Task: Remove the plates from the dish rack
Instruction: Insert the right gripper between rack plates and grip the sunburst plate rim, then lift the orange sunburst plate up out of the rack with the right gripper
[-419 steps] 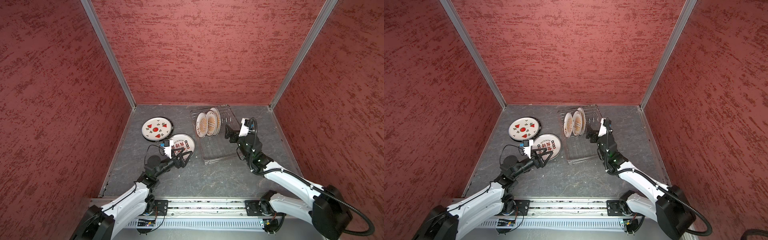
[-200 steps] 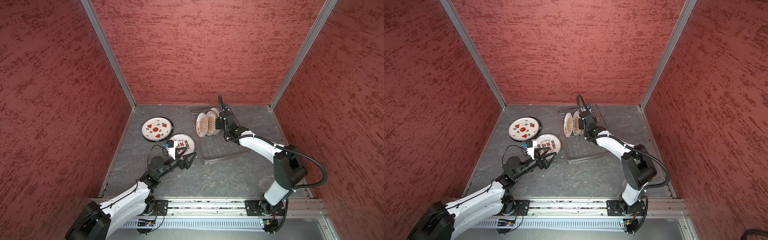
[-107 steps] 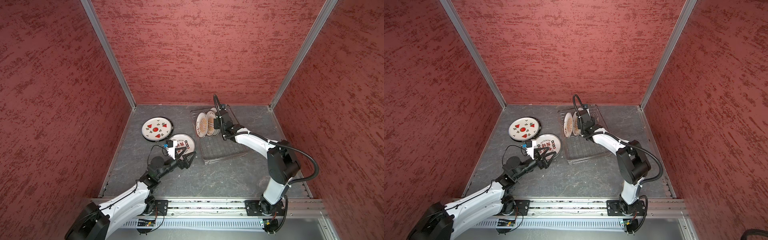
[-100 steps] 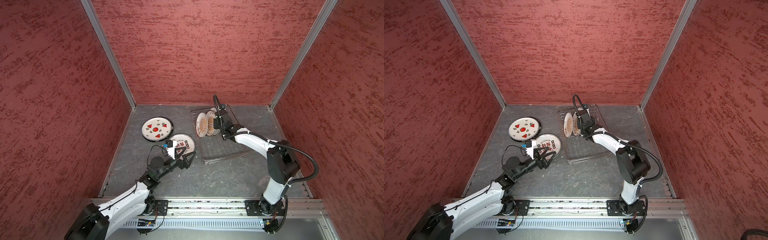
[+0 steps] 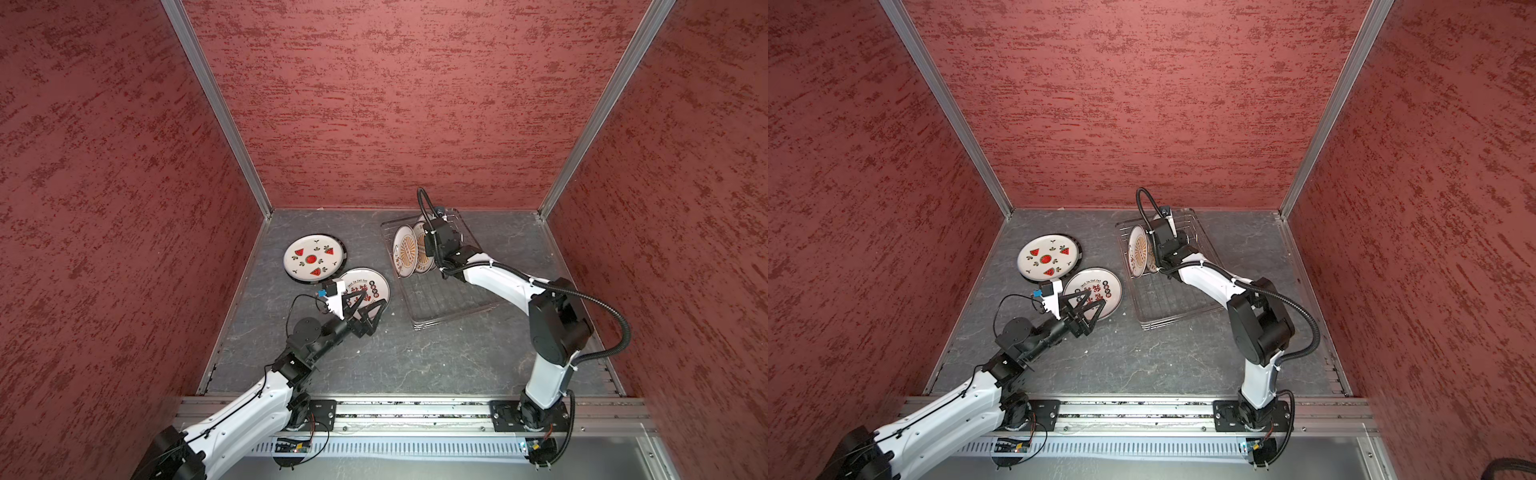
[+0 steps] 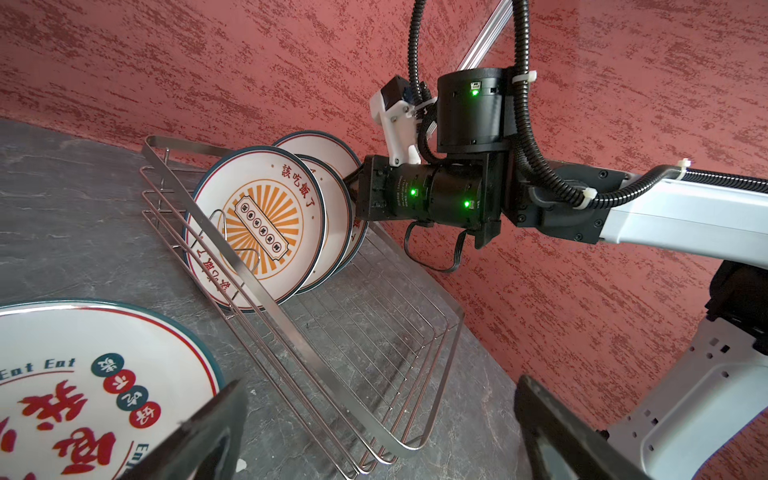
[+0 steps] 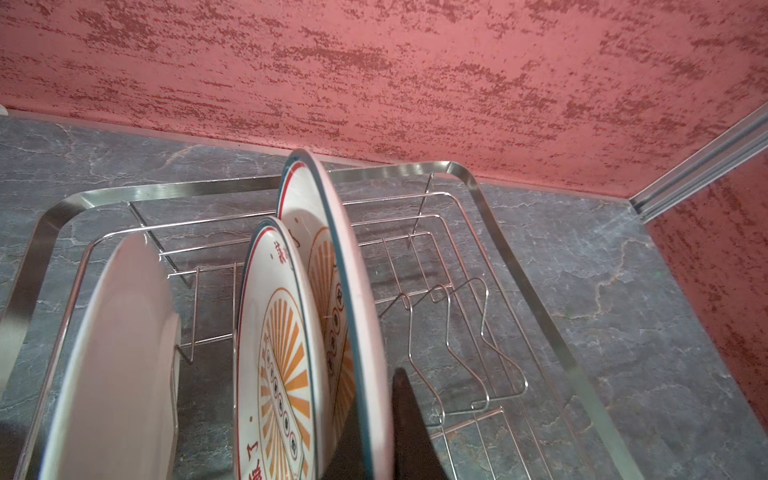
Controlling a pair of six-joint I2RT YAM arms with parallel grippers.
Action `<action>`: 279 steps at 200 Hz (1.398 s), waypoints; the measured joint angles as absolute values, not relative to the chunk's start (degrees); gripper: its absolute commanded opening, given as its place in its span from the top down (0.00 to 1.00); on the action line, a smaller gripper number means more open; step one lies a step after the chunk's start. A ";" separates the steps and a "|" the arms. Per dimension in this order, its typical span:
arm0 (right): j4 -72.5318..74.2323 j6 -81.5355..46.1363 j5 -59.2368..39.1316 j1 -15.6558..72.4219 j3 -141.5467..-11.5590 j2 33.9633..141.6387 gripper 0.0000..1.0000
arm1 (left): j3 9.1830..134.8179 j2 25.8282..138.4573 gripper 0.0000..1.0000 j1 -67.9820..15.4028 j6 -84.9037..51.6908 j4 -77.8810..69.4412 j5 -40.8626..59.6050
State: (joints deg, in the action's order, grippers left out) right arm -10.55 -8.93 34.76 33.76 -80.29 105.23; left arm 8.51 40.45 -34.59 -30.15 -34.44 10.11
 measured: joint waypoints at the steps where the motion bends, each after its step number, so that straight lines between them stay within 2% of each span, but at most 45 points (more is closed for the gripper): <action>1: -10.57 -8.86 34.83 33.78 -80.31 105.23 0.96 | 8.51 40.45 0.01 -34.59 -30.15 -34.44 10.09; 112: -10.07 -3.55 43.97 36.07 -81.87 101.80 0.99 | 8.36 40.49 0.01 -34.63 -30.15 -34.33 9.96; 216: -5.96 -2.57 47.68 36.14 -67.88 83.64 1.00 | 8.14 40.05 0.01 -34.70 -30.15 -34.35 8.84; 279: -0.80 -5.21 46.13 36.16 -51.35 64.75 1.00 | 7.90 40.05 0.01 -34.72 -30.17 -34.33 8.86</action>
State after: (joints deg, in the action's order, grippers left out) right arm -0.80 -5.21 46.13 36.16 -51.35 64.75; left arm 7.90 40.05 -34.72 -30.17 -34.33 8.86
